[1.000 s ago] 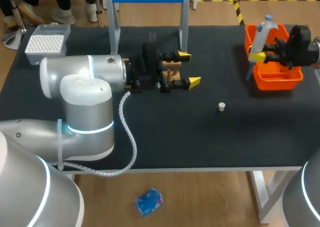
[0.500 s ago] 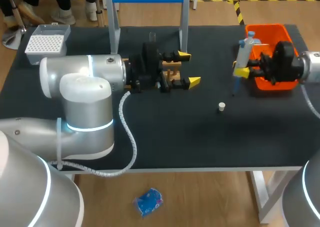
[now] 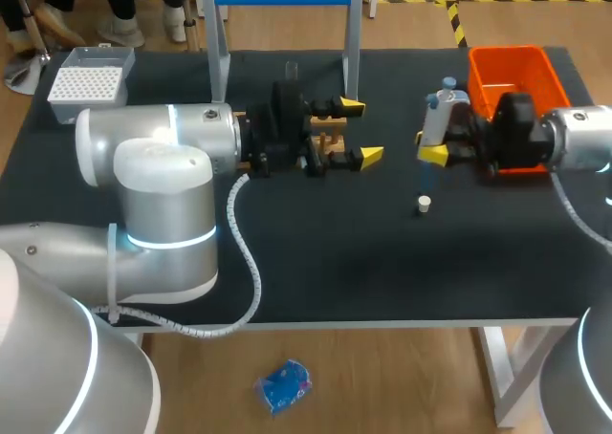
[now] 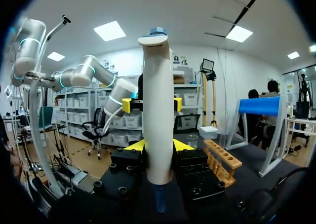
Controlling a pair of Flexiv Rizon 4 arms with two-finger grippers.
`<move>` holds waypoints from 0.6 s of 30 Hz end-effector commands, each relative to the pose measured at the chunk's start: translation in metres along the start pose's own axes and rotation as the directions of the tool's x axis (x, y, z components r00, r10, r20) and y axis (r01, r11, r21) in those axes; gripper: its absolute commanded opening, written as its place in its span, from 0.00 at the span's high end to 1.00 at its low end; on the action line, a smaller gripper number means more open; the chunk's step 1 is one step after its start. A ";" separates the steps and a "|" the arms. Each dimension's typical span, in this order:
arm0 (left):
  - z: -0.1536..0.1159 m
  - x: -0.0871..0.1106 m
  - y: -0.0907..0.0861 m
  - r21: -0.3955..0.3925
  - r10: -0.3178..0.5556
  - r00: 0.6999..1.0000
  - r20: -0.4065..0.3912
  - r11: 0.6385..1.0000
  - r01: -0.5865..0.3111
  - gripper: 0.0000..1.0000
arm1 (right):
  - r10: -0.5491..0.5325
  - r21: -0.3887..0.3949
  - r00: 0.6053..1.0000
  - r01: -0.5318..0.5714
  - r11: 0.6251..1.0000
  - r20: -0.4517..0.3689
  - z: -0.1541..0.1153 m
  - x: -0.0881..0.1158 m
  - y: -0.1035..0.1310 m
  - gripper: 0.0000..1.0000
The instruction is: Invert the test tube, pick up the pipette, mount the tip to pipette, aspirate from beaker and dispense into the tube, eject the tip, return the pipette, and cap with the stopper.
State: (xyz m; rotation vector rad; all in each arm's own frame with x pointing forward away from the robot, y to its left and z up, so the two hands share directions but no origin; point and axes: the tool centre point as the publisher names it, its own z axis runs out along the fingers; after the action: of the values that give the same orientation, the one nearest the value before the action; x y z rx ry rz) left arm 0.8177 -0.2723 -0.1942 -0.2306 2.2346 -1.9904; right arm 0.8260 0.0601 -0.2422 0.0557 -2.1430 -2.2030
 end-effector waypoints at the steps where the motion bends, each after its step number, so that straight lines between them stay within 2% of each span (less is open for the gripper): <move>1: 0.000 0.001 0.001 0.001 0.001 1.000 0.004 1.000 -0.001 0.00 | -0.010 0.005 1.000 0.010 1.000 -0.006 0.010 0.005 0.001 1.00; 9: 0.000 0.001 0.001 0.001 0.001 1.000 0.004 1.000 -0.001 0.00 | -0.066 0.020 0.998 0.066 0.998 -0.024 0.033 0.010 -0.004 1.00; 18: 0.000 0.001 0.001 0.001 0.001 1.000 0.004 1.000 -0.001 0.00 | -0.070 0.006 0.996 0.070 0.998 -0.048 0.058 0.007 -0.001 1.00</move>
State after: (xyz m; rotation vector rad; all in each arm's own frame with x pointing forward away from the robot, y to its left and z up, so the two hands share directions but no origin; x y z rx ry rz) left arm 0.8175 -0.2718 -0.1947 -0.2296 2.2336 -1.9920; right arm 0.8100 0.1097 -0.2403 0.1807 -2.1612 -2.2066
